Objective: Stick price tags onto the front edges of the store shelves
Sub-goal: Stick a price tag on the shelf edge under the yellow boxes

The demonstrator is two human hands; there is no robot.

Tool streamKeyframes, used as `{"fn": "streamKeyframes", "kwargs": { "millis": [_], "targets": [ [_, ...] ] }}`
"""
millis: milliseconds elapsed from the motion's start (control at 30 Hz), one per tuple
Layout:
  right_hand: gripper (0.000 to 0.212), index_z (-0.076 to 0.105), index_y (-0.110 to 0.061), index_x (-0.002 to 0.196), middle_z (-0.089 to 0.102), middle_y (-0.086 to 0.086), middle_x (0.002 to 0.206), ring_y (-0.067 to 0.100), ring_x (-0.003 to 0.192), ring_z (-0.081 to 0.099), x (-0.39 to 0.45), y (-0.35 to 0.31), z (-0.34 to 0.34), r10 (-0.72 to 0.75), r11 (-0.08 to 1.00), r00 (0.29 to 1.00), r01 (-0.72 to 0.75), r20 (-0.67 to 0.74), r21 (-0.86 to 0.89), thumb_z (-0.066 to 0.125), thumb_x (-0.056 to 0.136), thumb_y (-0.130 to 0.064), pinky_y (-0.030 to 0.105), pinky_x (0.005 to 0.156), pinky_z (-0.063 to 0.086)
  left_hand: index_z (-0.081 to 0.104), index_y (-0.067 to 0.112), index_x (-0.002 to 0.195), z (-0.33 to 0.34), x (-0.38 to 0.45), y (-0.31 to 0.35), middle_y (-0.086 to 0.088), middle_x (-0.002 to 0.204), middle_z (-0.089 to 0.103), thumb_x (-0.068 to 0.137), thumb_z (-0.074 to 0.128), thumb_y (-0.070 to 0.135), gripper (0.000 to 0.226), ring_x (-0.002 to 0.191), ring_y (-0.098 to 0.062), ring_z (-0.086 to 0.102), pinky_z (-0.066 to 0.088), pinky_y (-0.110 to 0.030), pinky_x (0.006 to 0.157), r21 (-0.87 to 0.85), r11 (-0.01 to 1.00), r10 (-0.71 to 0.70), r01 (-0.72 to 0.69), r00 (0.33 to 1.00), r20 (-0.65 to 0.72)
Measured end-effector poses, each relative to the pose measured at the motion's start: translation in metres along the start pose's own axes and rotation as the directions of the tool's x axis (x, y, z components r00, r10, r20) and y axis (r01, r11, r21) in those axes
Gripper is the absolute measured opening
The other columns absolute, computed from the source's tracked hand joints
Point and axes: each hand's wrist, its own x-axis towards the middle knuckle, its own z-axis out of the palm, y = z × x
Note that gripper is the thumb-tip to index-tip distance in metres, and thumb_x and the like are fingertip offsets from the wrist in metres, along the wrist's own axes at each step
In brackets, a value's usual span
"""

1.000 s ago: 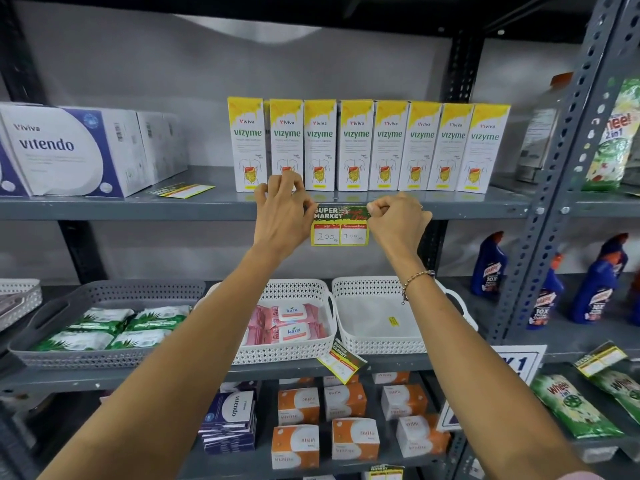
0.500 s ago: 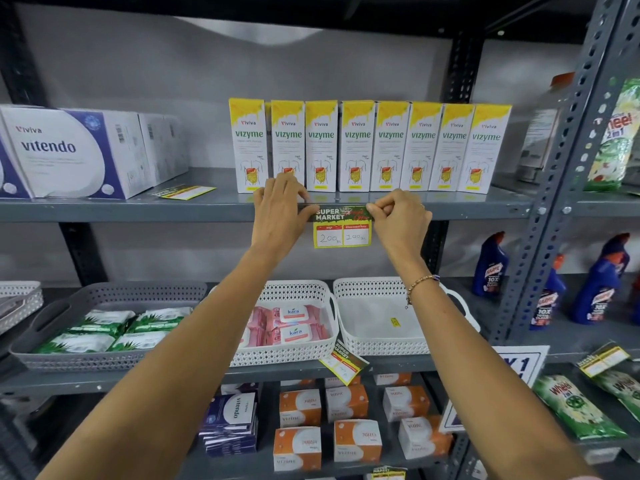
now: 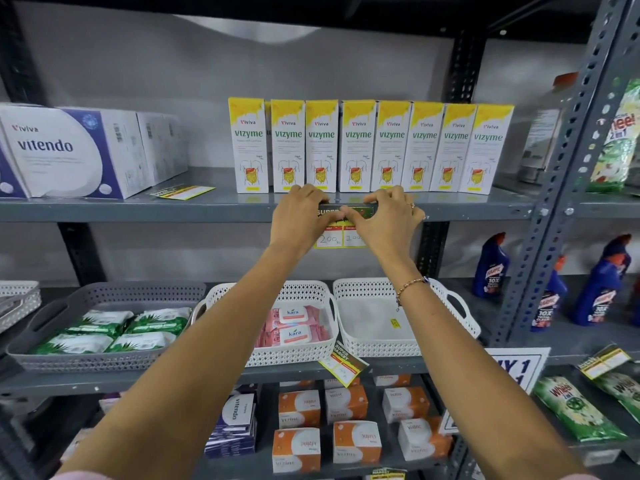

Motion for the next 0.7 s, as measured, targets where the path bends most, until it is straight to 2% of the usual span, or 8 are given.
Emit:
{"fn": "streamKeyframes", "kwargs": {
  "millis": [200, 367, 500, 600, 700],
  "targets": [
    [0.049, 0.064, -0.023, 0.093, 0.053, 0.001, 0.103, 0.022, 0.103, 0.05, 0.002, 0.003, 0.003, 0.014, 1.0, 1.0, -0.014, -0.01, 0.02, 0.063, 0.069, -0.066, 0.041, 0.087, 0.027, 0.071, 0.012, 0.092, -0.002, 0.004, -0.001, -0.006, 0.094, 0.068, 0.071, 0.074, 0.046, 0.04, 0.095, -0.023, 0.054, 0.047, -0.034, 0.074, -0.186, 0.979, -0.086, 0.086, 0.996, 0.007],
    [0.038, 0.066, -0.022, 0.091, 0.053, 0.001, 0.101, 0.02, 0.103, 0.051, 0.001, 0.005, 0.004, 0.031, 0.992, 0.999, -0.029, -0.012, 0.125, 0.072, 0.069, -0.052, 0.038, 0.087, 0.028, 0.074, 0.011, 0.09, -0.007, 0.006, 0.0, -0.008, 0.091, 0.069, 0.069, 0.08, 0.032, 0.031, 0.092, -0.022, 0.056, 0.047, -0.034, 0.08, -0.326, 0.933, -0.142, 0.153, 0.988, 0.055],
    [0.024, 0.071, -0.021, 0.09, 0.056, 0.0, 0.097, 0.017, 0.098, 0.053, 0.002, 0.007, 0.001, 0.049, 0.976, 0.999, -0.048, 0.001, 0.213, 0.075, 0.072, -0.037, 0.037, 0.089, 0.027, 0.073, 0.008, 0.097, -0.014, 0.007, -0.008, -0.013, 0.093, 0.07, 0.073, 0.078, 0.021, 0.027, 0.092, -0.025, 0.06, 0.048, -0.039, 0.087, -0.356, 0.924, -0.102, 0.137, 0.988, 0.117],
    [0.017, 0.073, -0.021, 0.088, 0.058, 0.001, 0.093, 0.018, 0.093, 0.056, 0.006, 0.008, -0.003, 0.06, 0.964, 0.998, -0.064, 0.022, 0.257, 0.075, 0.074, -0.029, 0.033, 0.087, 0.027, 0.07, 0.007, 0.106, -0.018, 0.007, -0.011, -0.015, 0.103, 0.069, 0.076, 0.076, 0.018, 0.032, 0.1, -0.026, 0.059, 0.045, -0.038, 0.094, -0.306, 0.946, -0.05, 0.104, 0.983, 0.177],
    [0.014, 0.074, -0.018, 0.087, 0.056, 0.002, 0.088, 0.02, 0.086, 0.057, 0.008, 0.006, -0.004, 0.06, 0.956, 0.998, -0.065, 0.028, 0.287, 0.076, 0.074, -0.024, 0.038, 0.091, 0.036, 0.069, 0.007, 0.108, -0.021, 0.005, -0.01, -0.015, 0.107, 0.069, 0.076, 0.075, 0.018, 0.035, 0.103, -0.027, 0.058, 0.043, -0.039, 0.095, -0.275, 0.96, -0.003, 0.057, 0.981, 0.192]
  ]
}}
